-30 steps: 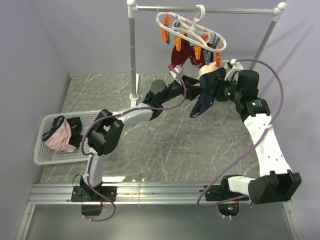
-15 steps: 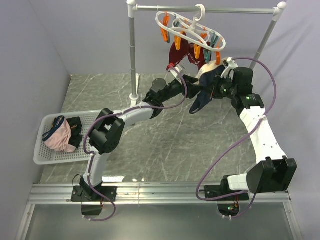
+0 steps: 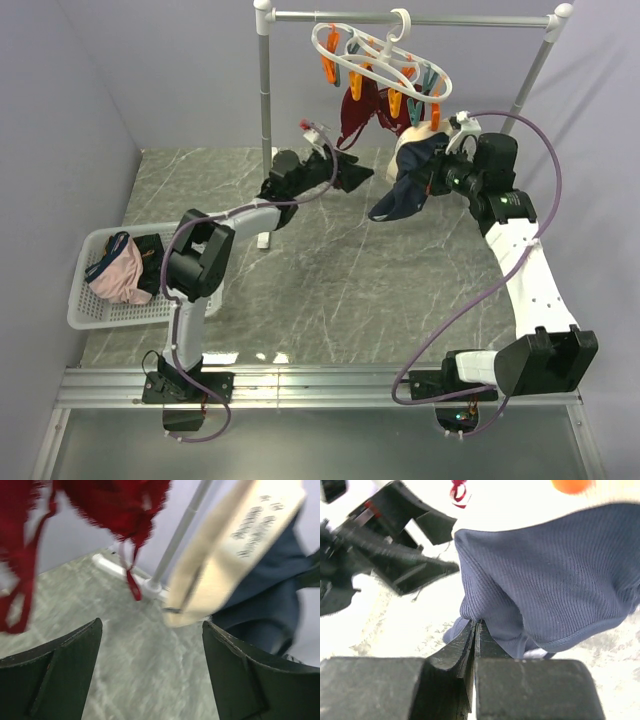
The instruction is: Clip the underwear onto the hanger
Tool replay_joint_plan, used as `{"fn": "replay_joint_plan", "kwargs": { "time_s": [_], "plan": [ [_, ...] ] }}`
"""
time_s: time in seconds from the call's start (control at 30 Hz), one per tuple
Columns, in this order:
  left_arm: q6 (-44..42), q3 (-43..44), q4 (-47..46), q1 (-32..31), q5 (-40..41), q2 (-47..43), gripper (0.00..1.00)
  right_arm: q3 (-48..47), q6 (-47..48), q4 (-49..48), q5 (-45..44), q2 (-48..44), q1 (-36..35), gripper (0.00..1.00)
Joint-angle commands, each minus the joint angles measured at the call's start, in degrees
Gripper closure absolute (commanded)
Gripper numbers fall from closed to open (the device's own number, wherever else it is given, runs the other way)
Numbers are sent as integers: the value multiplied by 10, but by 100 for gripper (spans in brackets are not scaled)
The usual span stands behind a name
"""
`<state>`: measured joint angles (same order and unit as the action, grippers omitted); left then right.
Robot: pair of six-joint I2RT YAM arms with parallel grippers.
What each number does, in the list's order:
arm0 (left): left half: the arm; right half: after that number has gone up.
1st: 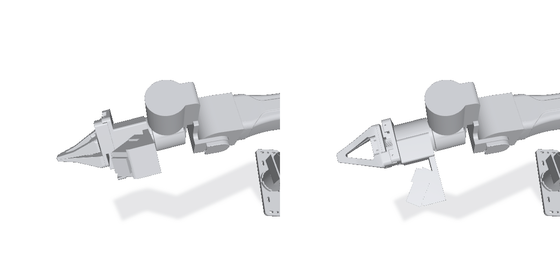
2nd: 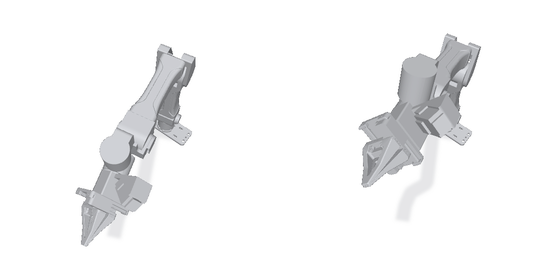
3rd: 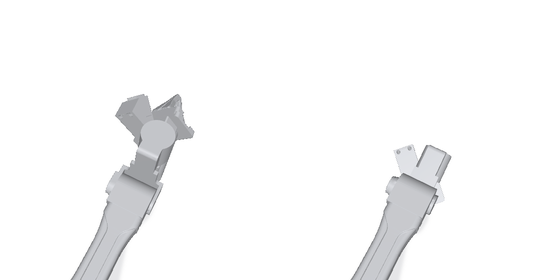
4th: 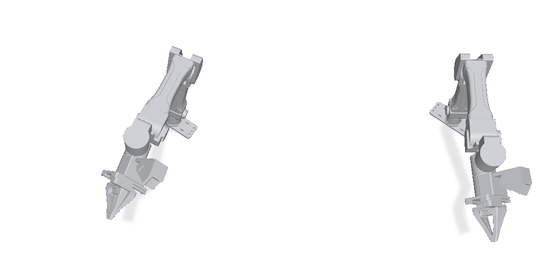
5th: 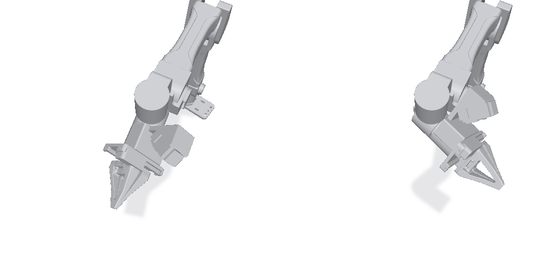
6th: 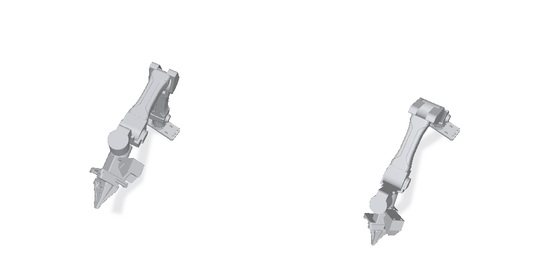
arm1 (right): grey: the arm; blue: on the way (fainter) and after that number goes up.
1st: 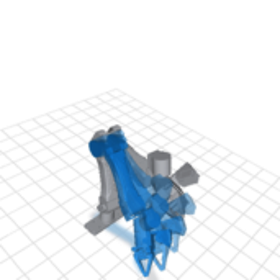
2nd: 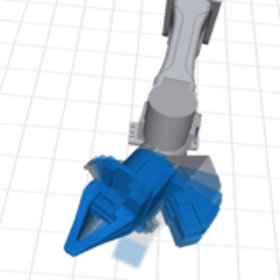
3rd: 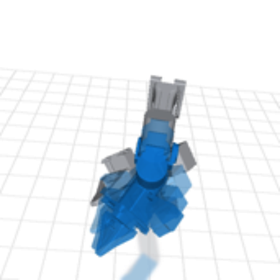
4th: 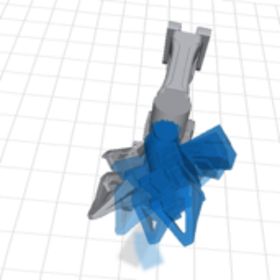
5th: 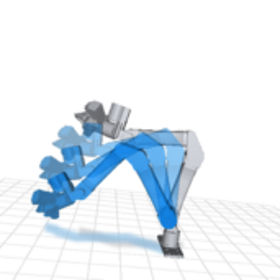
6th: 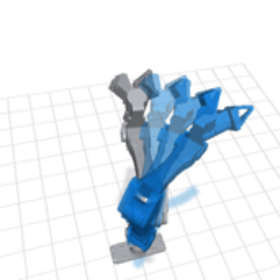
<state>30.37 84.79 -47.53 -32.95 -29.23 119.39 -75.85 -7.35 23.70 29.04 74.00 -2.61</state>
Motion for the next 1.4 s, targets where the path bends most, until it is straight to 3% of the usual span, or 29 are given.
{"fn": "replay_joint_plan", "kwargs": {
  "time_s": [0.0,0.3,0.7,0.93,1.0,1.1,1.13,1.37],
  "plan": [
    [22,-2,-48,12,-88,-22,13,-29,42,4,41,-27,6,100],
    [60,92,-119,5,-184,78,15,-46,51,29,61,-26,9,100],
    [83,153,-107,-12,-189,143,21,-60,54,51,66,-39,9,100],
    [134,165,-164,-19,-224,149,46,-50,52,45,65,-39,11,100],
    [158,166,-186,-20,-236,150,56,-44,52,42,64,-39,13,100],
    [177,165,-194,-24,-243,145,83,-37,47,35,65,-39,16,100],
    [177,163,-190,-23,-241,140,98,-36,46,30,66,-39,16,100],
    [143,115,-138,-9,-232,74,100,-4,39,-2,57,-47,19,100]
  ]
}}
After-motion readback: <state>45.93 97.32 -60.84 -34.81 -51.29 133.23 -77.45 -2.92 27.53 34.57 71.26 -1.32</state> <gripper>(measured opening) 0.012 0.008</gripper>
